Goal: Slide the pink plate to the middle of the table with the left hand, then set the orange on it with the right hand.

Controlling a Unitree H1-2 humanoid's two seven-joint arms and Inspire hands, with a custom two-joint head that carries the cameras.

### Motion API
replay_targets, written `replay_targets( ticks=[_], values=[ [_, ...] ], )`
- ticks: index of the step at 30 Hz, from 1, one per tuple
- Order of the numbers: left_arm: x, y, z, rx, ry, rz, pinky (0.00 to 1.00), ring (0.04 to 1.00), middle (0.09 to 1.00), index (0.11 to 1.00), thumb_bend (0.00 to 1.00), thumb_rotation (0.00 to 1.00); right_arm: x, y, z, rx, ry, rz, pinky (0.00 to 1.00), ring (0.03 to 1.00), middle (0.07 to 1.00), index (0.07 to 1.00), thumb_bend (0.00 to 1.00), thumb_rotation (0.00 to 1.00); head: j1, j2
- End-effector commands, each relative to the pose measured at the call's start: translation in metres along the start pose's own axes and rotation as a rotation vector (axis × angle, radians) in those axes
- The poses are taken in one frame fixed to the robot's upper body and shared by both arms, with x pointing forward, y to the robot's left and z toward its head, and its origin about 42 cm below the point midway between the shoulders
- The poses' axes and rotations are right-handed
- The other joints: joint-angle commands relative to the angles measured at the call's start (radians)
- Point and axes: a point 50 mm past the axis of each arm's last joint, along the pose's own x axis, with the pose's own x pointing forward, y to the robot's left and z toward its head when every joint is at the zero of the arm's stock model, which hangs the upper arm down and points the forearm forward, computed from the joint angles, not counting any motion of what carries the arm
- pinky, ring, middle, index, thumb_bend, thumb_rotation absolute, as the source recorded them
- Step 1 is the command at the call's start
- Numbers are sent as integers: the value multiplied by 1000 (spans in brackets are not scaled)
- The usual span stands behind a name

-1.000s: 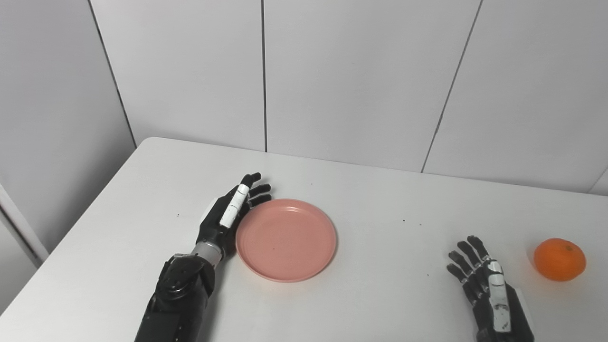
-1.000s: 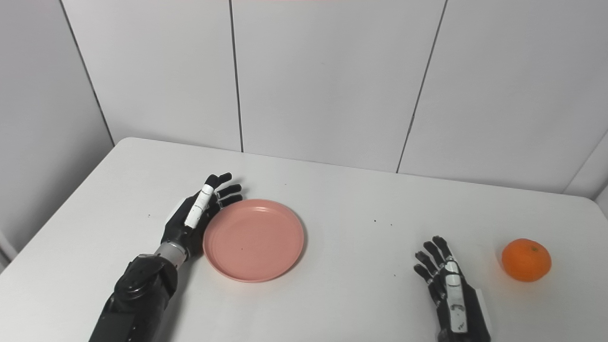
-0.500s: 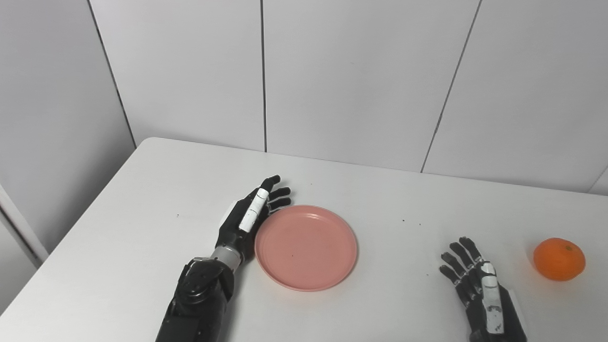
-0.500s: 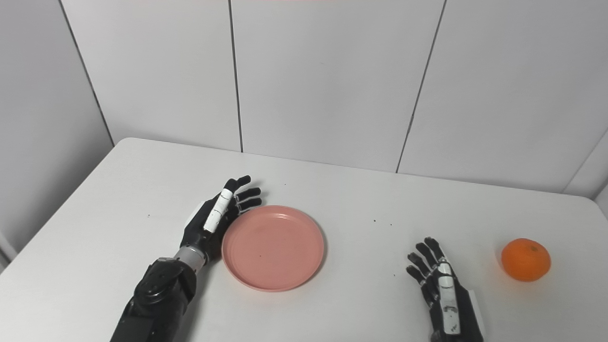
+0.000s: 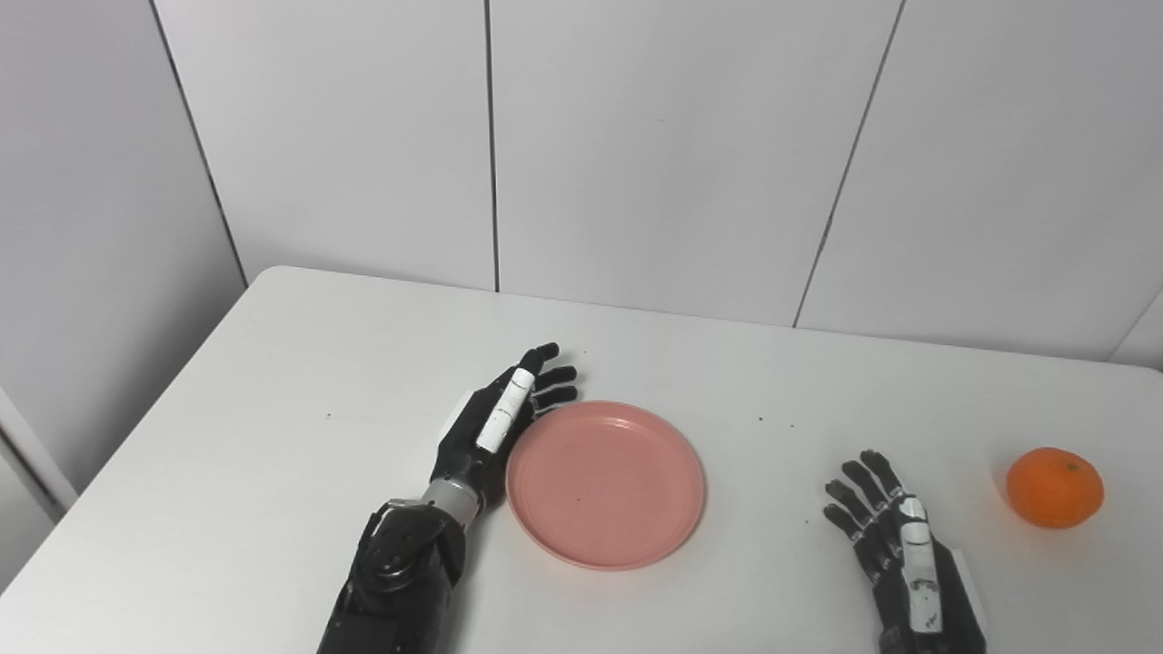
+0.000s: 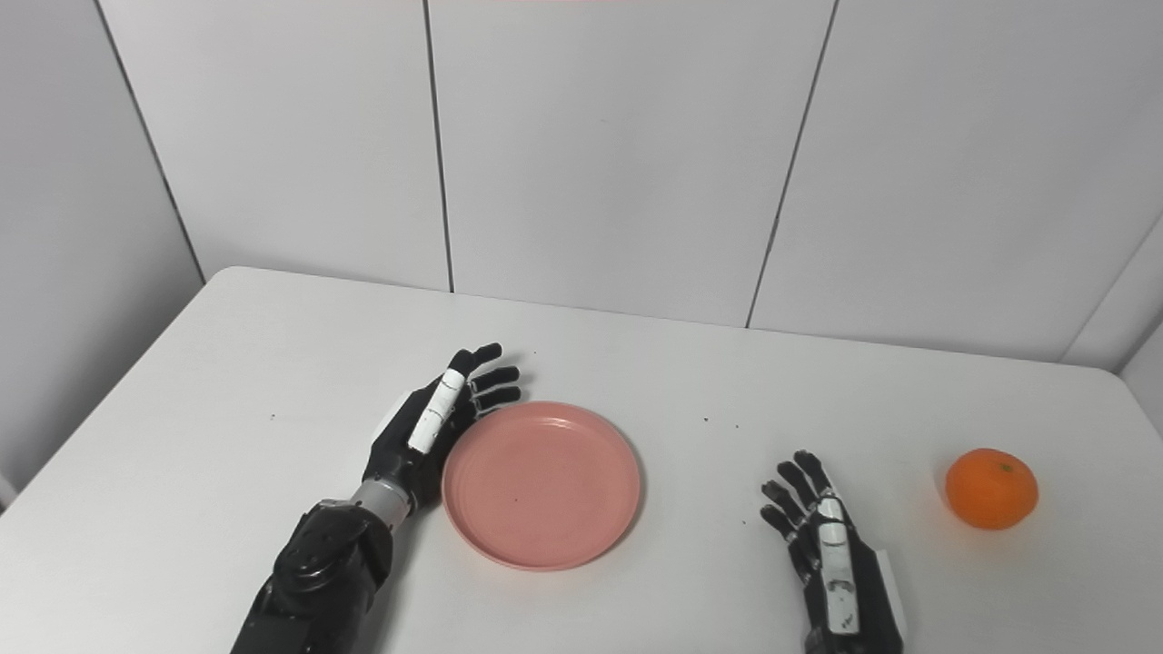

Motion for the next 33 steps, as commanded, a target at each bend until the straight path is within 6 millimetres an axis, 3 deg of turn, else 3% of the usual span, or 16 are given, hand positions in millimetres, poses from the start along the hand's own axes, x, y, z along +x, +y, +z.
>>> replay_targets(
  ticks=[1, 18, 33],
  values=[
    [0, -6, -3, 2, 17, -25, 760, 786, 791, 842, 1000, 781, -20, 4, -31, 41, 149, -25, 859, 860, 894, 902, 826, 903, -11, 5],
    [0, -4, 7, -28, 22, -42, 778, 792, 796, 849, 1000, 766, -9, 32, -31, 38, 143, -30, 840, 850, 881, 887, 868, 870, -151, 40],
    [-6, -13, 2, -53, 3, 35, 752, 783, 785, 847, 1000, 768, -3, 46, -34, 29, 134, -25, 840, 845, 874, 876, 886, 865, -253, 48]
  ],
)
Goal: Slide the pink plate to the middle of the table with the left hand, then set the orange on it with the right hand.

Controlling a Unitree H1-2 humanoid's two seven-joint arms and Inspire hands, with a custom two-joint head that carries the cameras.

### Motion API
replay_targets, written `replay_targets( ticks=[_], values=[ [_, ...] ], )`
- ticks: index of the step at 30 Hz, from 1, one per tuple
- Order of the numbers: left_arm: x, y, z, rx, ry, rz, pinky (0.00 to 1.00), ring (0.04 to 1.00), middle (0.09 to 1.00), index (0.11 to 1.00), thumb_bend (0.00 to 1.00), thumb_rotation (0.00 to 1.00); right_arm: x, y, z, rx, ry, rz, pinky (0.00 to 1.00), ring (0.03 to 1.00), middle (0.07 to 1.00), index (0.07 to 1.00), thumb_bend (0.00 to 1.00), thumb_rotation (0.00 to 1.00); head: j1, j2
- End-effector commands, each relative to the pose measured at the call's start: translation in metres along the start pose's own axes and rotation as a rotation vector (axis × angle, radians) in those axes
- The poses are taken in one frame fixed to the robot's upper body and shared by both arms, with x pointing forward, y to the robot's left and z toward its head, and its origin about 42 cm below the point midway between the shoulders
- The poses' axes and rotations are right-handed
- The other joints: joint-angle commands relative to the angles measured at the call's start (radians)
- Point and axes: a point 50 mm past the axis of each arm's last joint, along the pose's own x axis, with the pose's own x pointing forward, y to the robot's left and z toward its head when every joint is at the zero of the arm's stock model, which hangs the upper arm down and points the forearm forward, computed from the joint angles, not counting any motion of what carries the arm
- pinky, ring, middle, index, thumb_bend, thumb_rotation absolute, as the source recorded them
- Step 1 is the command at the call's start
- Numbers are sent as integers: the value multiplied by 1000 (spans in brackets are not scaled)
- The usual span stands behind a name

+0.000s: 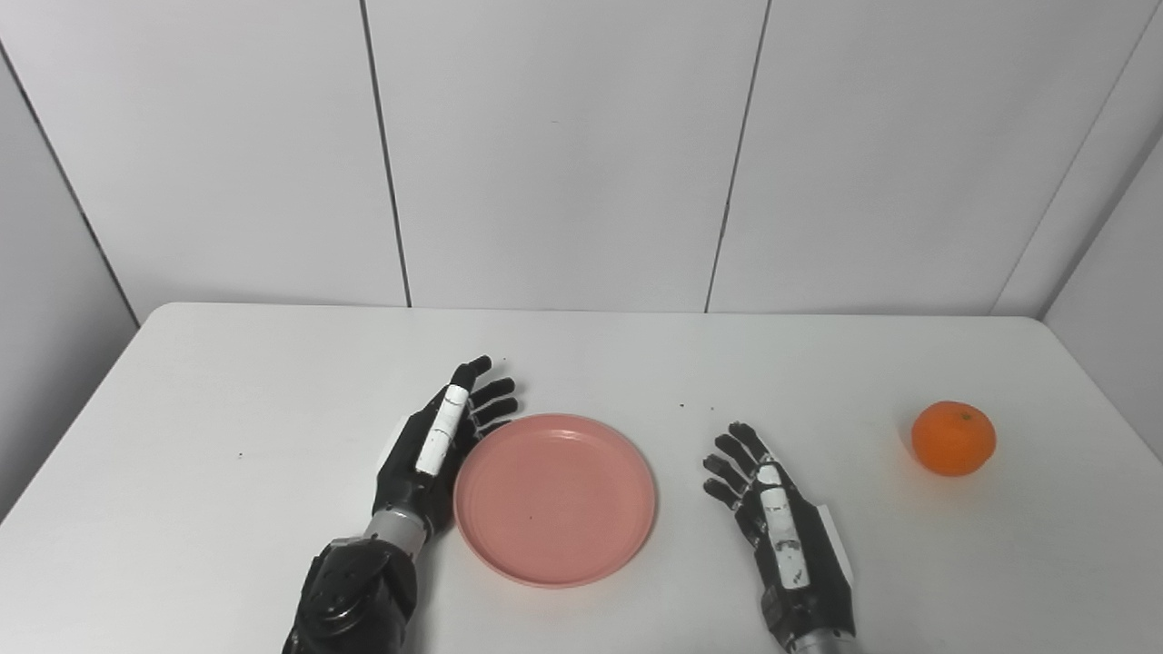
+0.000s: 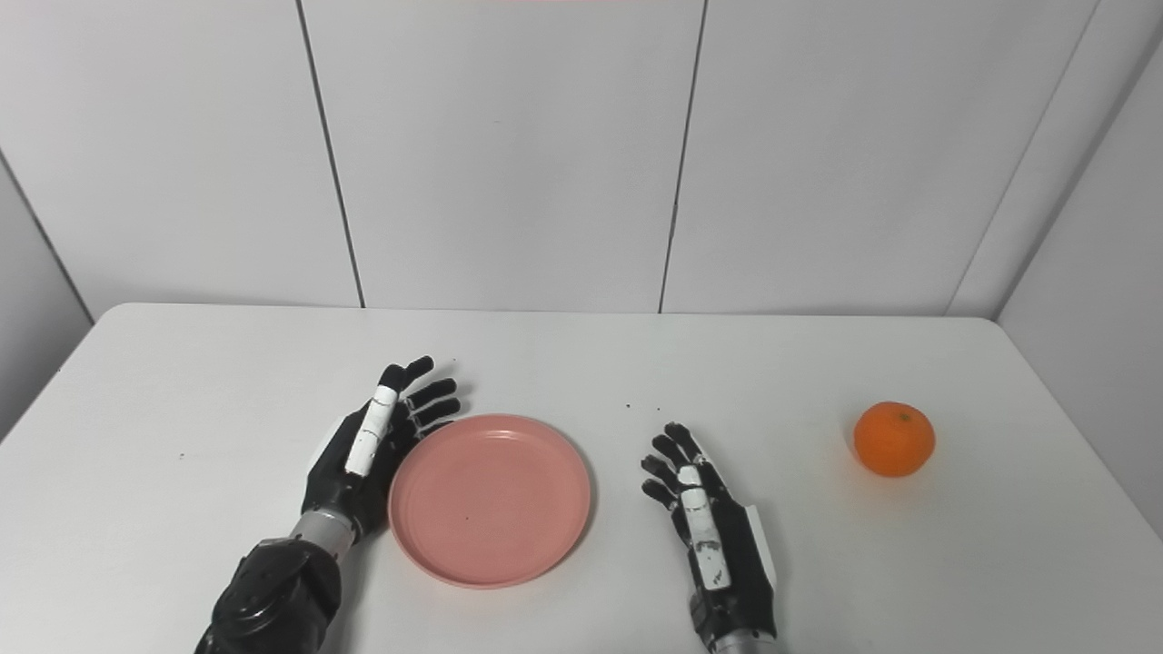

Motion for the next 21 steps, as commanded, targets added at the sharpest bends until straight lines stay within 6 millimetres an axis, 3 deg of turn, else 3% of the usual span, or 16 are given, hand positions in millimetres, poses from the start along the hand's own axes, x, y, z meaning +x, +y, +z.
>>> replay_targets(
  ticks=[1, 21],
  values=[
    [-2, 1, 1, 6, -2, 14, 753, 785, 789, 849, 1000, 771, -11, 4, -27, 25, 128, -24, 839, 845, 873, 875, 883, 866, -10, 1],
    [-7, -4, -10, -9, -13, 58, 761, 781, 778, 851, 995, 750, -8, 13, -29, 17, 125, -22, 826, 843, 870, 865, 859, 885, -70, -5]
  ],
)
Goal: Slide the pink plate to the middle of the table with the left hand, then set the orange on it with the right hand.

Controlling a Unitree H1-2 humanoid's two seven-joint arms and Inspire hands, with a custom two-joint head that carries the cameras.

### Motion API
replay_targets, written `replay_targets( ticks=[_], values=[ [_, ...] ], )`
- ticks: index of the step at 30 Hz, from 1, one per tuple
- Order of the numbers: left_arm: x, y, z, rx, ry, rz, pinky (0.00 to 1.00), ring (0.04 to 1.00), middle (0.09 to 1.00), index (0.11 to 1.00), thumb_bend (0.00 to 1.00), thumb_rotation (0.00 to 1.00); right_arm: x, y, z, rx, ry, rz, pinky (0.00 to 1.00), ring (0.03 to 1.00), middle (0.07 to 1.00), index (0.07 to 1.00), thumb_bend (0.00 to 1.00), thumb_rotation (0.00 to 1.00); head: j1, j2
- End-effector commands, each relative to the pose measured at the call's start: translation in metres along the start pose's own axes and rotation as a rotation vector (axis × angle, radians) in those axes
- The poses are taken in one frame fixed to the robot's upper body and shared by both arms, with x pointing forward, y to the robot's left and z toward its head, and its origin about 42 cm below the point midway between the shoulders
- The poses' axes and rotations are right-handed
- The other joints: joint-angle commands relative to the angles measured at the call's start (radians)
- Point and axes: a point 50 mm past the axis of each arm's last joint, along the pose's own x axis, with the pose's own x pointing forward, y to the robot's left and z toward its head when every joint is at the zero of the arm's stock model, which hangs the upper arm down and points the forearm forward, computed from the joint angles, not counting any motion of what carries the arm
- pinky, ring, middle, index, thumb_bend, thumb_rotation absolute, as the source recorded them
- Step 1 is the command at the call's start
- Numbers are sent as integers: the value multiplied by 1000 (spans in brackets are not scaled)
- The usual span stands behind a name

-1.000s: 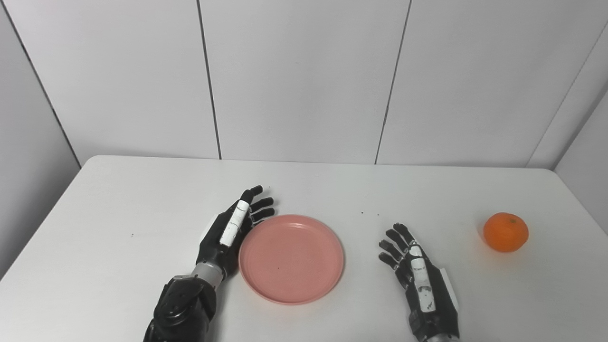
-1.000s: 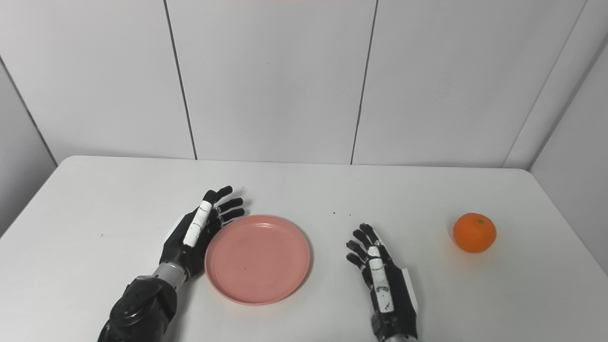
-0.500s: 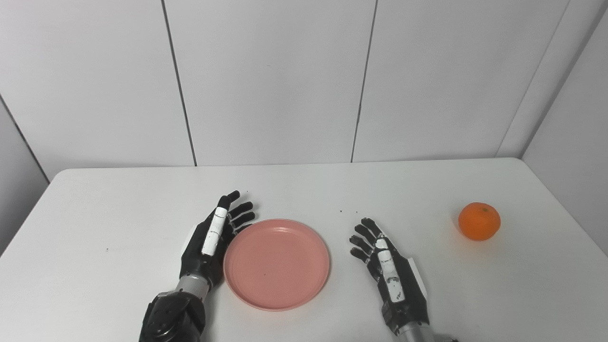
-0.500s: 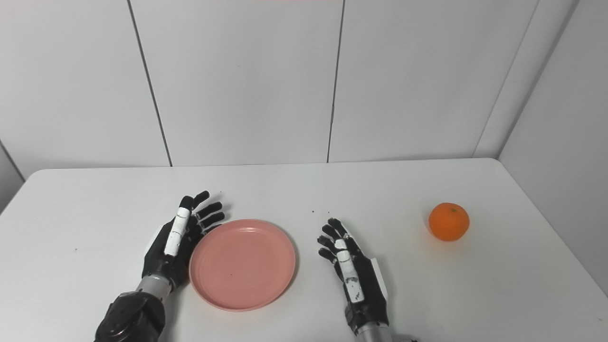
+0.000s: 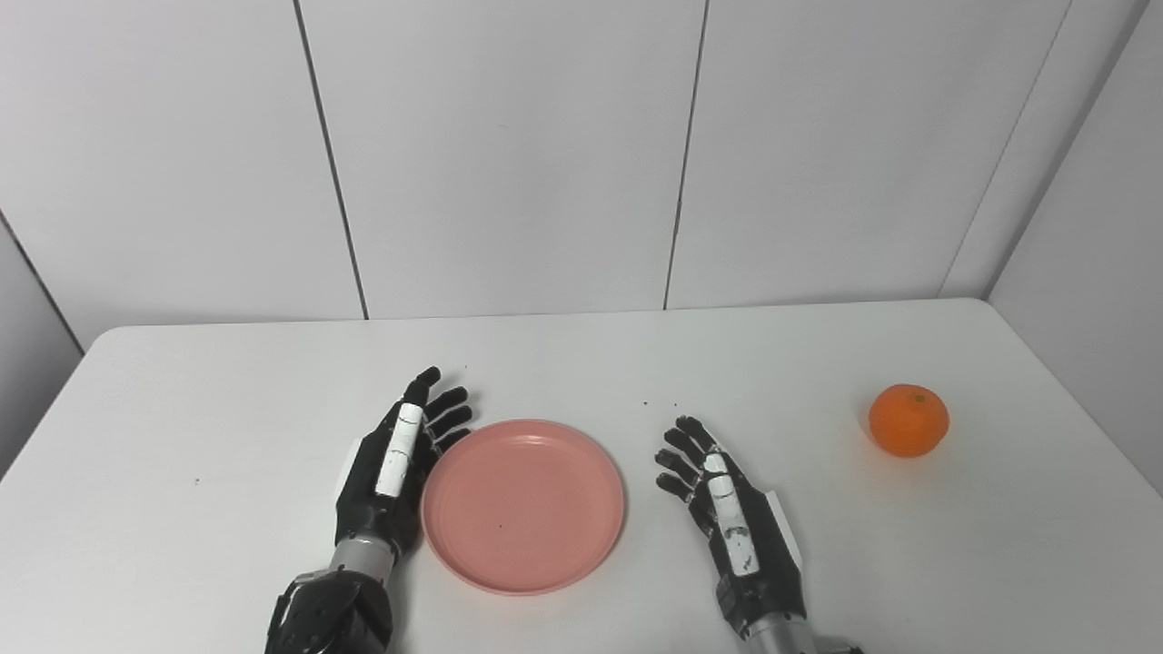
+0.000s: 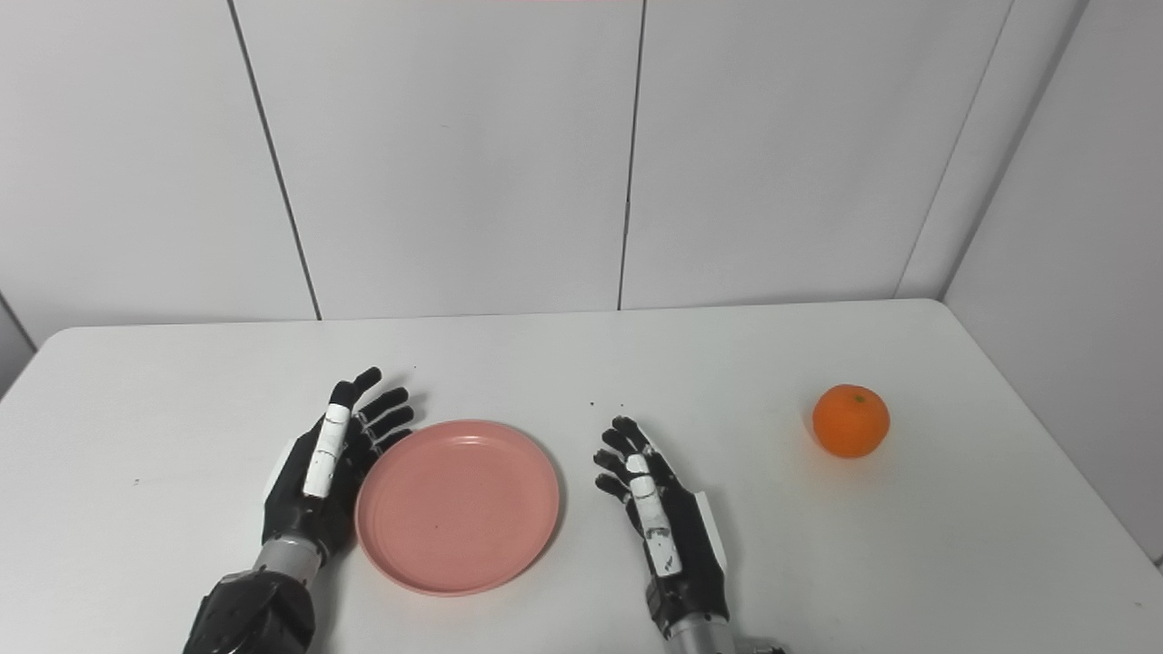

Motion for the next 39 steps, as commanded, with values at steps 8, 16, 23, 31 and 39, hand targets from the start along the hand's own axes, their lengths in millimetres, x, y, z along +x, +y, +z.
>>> replay_targets(
  ticks=[8, 16, 23, 31, 39],
  values=[
    [0, 1, -4, 15, 20, -10, 756, 787, 793, 857, 977, 756, -12, 4, -27, 32, 131, -21, 825, 840, 869, 864, 874, 880, -6, 1],
    [-1, -2, -6, 18, 28, -15, 756, 786, 790, 861, 985, 759, -15, 0, -27, -28, 87, -32, 829, 842, 867, 857, 861, 884, -8, 2],
    [1, -5, -7, 4, 28, -20, 754, 779, 781, 859, 982, 756, -19, -11, -16, -104, -6, -122, 803, 807, 806, 799, 807, 836, 4, 4],
    [4, -1, -11, -5, 41, -12, 734, 768, 774, 860, 978, 761, -17, -17, 13, -228, -119, -148, 741, 781, 786, 776, 784, 855, -12, -5],
    [7, 0, -12, -17, 40, -21, 752, 779, 780, 870, 970, 785, -4, -32, 45, -368, -200, -190, 688, 747, 773, 768, 753, 849, -21, -16]
  ],
)
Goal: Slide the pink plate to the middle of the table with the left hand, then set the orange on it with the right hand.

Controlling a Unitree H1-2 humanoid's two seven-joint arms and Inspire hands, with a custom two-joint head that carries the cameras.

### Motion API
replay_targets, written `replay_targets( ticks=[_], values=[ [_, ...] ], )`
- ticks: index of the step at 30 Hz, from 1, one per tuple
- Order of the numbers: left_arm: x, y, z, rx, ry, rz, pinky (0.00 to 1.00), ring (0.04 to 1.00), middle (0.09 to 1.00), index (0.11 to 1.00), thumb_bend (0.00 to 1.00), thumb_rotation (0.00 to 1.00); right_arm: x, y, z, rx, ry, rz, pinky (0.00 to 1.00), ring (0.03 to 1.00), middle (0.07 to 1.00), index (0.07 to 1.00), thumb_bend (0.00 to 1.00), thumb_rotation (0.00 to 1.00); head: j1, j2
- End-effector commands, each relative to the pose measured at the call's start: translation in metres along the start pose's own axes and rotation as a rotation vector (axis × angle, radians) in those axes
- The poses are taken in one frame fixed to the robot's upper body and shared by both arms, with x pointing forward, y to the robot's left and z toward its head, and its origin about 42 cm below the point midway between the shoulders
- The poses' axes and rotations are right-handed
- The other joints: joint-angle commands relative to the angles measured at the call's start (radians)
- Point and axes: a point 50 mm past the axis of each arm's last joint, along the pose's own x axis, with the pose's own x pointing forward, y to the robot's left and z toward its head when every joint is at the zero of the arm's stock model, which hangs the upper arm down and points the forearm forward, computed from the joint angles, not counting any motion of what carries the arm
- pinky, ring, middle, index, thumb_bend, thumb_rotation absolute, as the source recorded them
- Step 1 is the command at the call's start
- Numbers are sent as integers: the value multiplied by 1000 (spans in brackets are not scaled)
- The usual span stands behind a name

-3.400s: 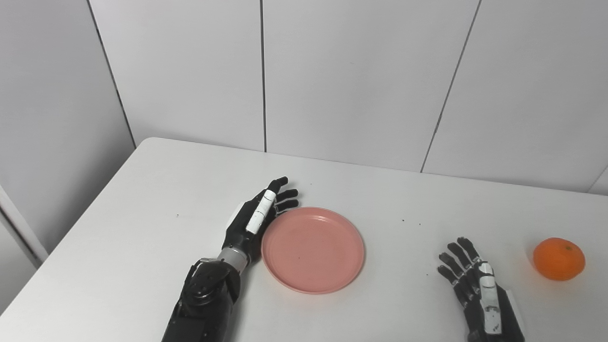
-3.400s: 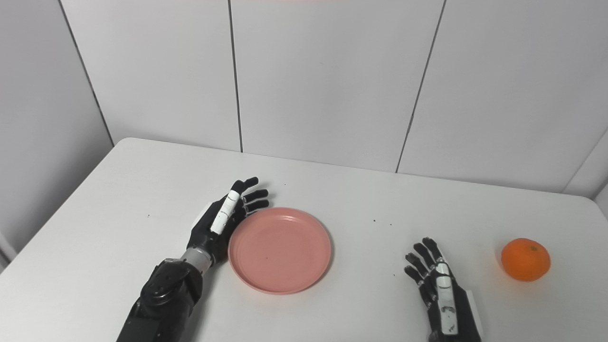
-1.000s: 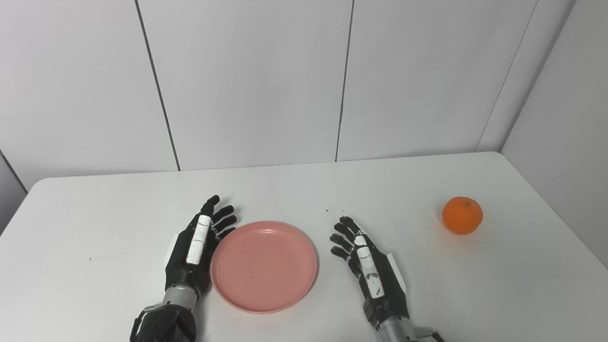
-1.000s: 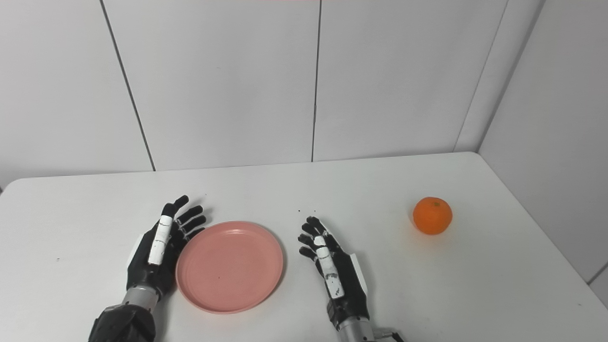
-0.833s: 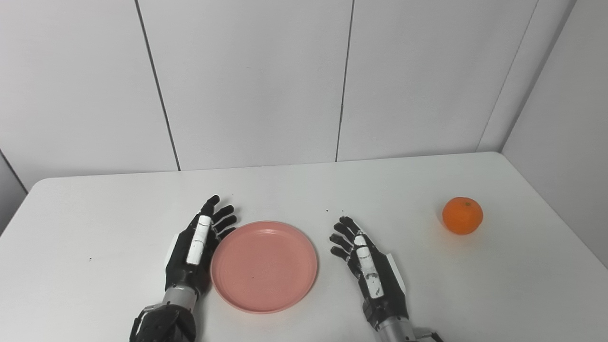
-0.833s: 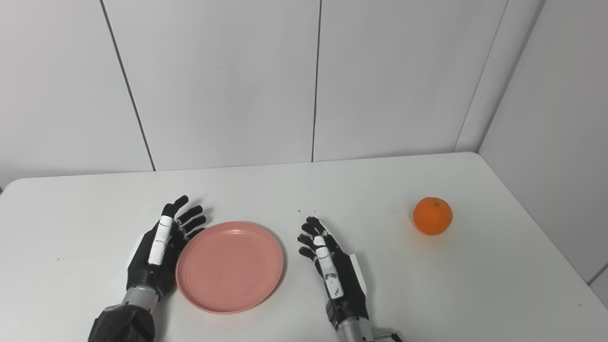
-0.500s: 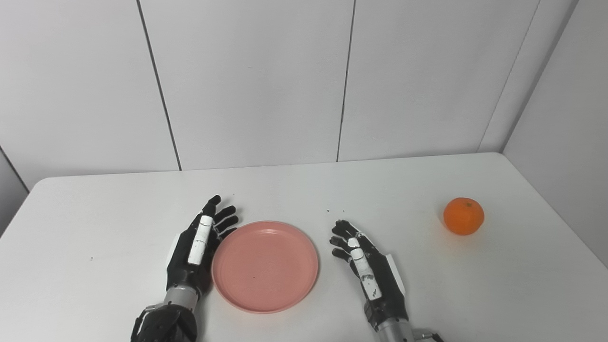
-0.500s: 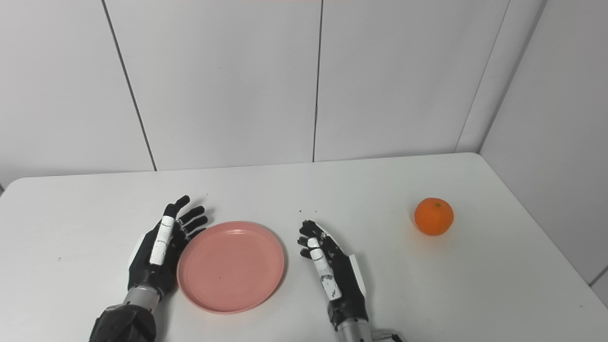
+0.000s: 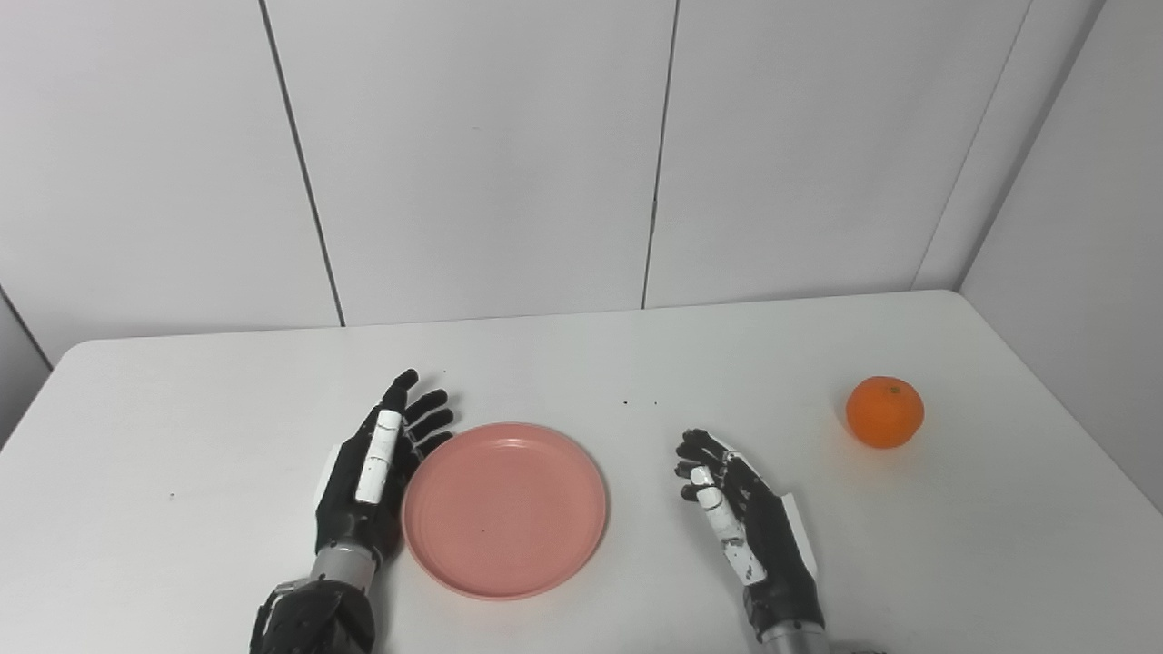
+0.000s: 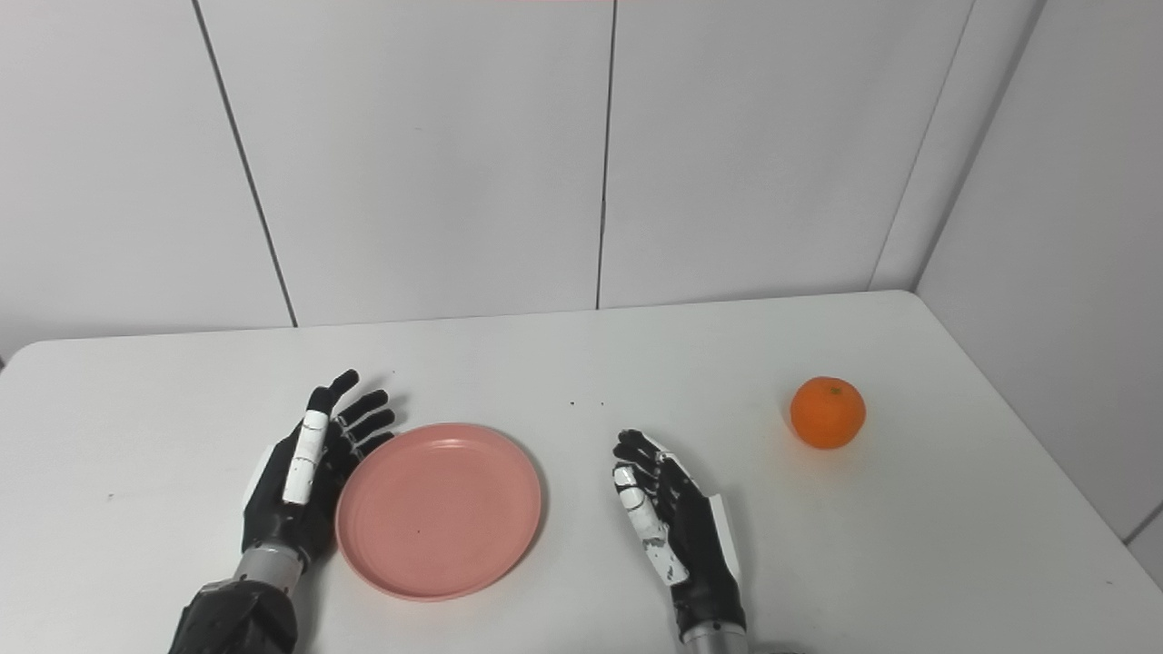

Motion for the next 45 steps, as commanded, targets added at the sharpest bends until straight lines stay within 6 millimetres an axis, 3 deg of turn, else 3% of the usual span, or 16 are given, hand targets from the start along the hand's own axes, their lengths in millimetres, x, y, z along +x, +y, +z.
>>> replay_targets(
  ticks=[1, 5, 8, 13, 17, 23, 36, 45],
  values=[
    [0, 0, -10, -26, 46, 3, 751, 779, 779, 872, 972, 787, 14, -10, 24, -58, -85, -46, 682, 744, 771, 767, 748, 858, -3, -4],
    [1, 0, -10, -28, 47, -1, 753, 782, 782, 878, 971, 793, 22, -21, 39, -176, -121, -64, 677, 759, 786, 778, 783, 899, -11, -13],
    [1, 0, -11, -26, 46, 0, 748, 783, 783, 878, 964, 798, 32, -31, 53, -378, -188, -77, 690, 764, 781, 776, 779, 938, -9, -17],
    [0, -2, -11, -37, 43, -3, 745, 777, 775, 874, 977, 782, 46, -43, 69, -593, -279, -97, 653, 740, 773, 762, 807, 917, -5, -15],
    [0, -2, -12, -39, 45, -3, 742, 777, 778, 883, 973, 784, 55, -50, 77, -684, -315, -98, 605, 718, 774, 763, 816, 915, -4, -15],
    [-1, -2, -11, -41, 45, -6, 745, 775, 776, 901, 955, 787, 65, -61, 87, -761, -356, -106, 612, 723, 781, 768, 826, 897, -4, -15],
    [0, -3, -16, -45, 47, -8, 752, 763, 766, 917, 963, 768, 92, -103, 110, -954, -421, -179, 573, 688, 762, 772, 815, 937, 1, -19],
    [1, -3, -17, -46, 48, -12, 751, 760, 762, 918, 962, 778, 107, -132, 116, -1213, -398, -198, 698, 734, 775, 765, 828, 928, 4, -21]
  ],
)
